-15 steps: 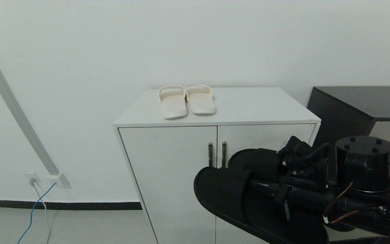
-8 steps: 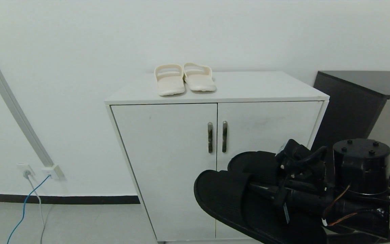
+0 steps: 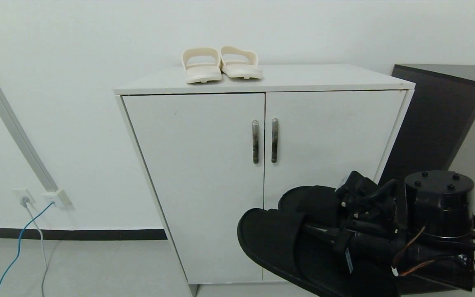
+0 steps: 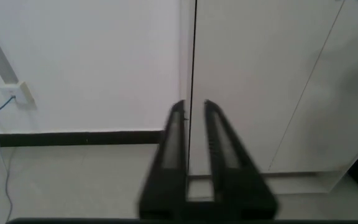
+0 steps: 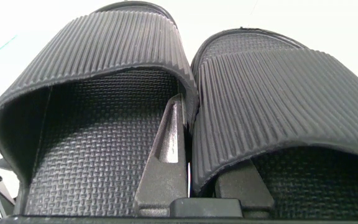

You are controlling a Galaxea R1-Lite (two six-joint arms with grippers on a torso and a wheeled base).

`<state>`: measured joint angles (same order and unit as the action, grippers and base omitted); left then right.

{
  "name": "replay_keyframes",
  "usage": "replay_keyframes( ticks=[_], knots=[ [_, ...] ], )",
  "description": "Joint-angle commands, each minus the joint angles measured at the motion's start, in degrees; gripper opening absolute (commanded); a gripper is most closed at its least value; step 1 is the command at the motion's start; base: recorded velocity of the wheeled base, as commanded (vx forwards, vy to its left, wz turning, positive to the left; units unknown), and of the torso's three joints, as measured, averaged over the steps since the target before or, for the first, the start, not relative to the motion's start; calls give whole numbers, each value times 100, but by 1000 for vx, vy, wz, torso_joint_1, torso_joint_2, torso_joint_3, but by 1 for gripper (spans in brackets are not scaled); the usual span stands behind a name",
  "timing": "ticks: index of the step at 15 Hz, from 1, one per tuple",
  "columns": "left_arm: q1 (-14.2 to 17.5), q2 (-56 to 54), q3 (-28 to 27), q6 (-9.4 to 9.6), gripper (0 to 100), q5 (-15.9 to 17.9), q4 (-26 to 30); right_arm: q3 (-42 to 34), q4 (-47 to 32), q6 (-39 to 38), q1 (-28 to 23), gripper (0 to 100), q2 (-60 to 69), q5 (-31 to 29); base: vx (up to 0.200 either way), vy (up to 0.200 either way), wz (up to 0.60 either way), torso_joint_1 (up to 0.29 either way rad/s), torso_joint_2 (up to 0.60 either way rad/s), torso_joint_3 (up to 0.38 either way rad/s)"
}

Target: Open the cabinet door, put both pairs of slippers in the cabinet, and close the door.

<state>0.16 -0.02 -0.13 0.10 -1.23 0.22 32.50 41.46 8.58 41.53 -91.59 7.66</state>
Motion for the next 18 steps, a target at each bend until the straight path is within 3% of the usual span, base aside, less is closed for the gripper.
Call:
replay_keyframes(
  ticks=[1, 3, 5, 6, 7, 8, 11, 13, 15, 16, 17, 18],
  knots=[
    [2, 29, -13, 25, 100, 35, 4, -7, 2, 3, 4, 0, -8, 8, 0, 0, 0, 0, 0, 0],
    [2, 38, -4, 43, 100, 0, 4, -33, 2, 12, 13, 0, 1, 17, 0, 0, 0, 0, 0, 0],
    [2, 108, -39, 298, 100, -9, -13, -42, 2, 3, 13, 0, 1, 17, 0, 0, 0, 0, 0, 0],
    [2, 284, -224, 289, 100, 53, -40, -77, 2, 3, 13, 0, 1, 17, 0, 0, 0, 0, 0, 0],
    [-16, 697, -760, 61, 100, 229, -48, -77, 2, 3, 13, 0, 1, 25, 0, 0, 0, 0, 0, 0],
    [-16, 1189, -1156, -115, 100, 536, -48, -86, 2, 3, 21, 0, 1, 25, 0, 0, 0, 0, 0, 0],
    [-16, 2780, -2105, -150, 100, 1556, -171, -235, 2, 3, 127, 0, 36, 148, 0, 0, 0, 0, 0, 0],
    [-42, 3966, -2658, -142, 100, 2232, -848, -332, 20, 3, 127, 0, 71, 359, 0, 0, 0, -9, 77, 74],
    [-429, 4819, -3028, -142, 100, 2593, -1419, -481, 29, 21, 127, 0, 124, 377, 0, 0, 0, -2, 63, 73],
    [-816, 5223, -3203, -142, 100, 2602, -1622, -552, 29, 21, 145, 0, 168, 395, 0, 0, 0, 0, 0, 0],
    [-1009, 5408, -3309, -133, 100, 2593, -1718, -596, 29, 21, 153, 0, 176, 447, 0, 0, 0, 0, 0, 0],
    [-1519, 5874, -3616, -133, 100, 2584, -1894, -666, 29, 21, 180, 0, 220, 553, 0, 0, 0, 0, 0, 0]
  ],
)
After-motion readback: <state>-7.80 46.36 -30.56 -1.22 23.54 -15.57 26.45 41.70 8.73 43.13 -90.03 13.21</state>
